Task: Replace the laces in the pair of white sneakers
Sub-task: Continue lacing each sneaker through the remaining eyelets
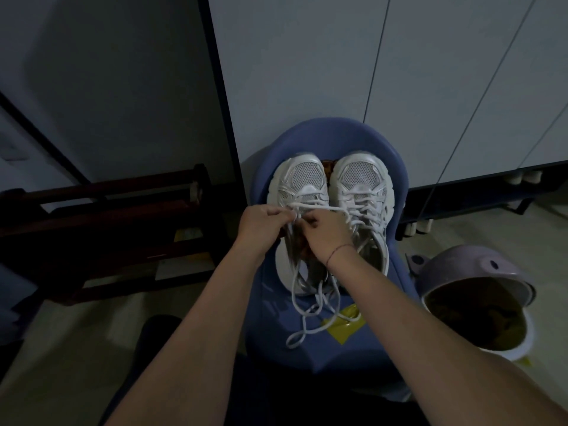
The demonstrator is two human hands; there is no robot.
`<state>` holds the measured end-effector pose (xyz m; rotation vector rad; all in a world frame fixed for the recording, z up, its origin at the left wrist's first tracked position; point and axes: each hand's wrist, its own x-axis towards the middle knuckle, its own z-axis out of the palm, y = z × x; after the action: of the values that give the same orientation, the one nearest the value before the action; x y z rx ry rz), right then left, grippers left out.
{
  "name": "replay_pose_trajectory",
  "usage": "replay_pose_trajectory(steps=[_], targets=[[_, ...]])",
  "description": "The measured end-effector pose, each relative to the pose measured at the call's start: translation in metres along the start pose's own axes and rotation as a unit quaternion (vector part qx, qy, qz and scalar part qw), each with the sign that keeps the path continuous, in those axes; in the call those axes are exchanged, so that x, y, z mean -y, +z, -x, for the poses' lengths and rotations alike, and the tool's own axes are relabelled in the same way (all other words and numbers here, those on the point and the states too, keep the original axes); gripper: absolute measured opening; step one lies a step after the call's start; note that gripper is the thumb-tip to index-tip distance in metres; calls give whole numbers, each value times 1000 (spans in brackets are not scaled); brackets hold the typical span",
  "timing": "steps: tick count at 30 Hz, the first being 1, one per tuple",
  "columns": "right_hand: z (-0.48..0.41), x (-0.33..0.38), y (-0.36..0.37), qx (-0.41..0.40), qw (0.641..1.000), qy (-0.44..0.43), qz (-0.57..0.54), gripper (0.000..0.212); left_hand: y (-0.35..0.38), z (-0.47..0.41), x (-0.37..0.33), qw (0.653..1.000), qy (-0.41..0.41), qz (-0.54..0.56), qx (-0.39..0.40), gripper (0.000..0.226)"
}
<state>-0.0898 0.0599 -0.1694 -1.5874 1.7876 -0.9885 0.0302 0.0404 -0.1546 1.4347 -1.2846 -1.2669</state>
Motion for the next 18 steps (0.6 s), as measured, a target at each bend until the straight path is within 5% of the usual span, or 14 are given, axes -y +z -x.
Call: replay_pose_trajectory(steps=[4,7,12,15,18], targets=[[-1,-3,-8,48,999,-1,12,19,0,-1,0,1000,-10,3,0,5],[11,3,-25,200,980,24,-2,24,0,-1,1,1000,-12,12,0,6],[47,7,-43,487,865,-21,118,29,-1,-2,2,999,-18,26,5,14],[59,8,-47,578,801,-34,151,24,1,-2,2,1000,-15,25,-3,17],[58,8,-45,520,846,8,122,24,3,-2,2,1000,-13,23,-5,16]])
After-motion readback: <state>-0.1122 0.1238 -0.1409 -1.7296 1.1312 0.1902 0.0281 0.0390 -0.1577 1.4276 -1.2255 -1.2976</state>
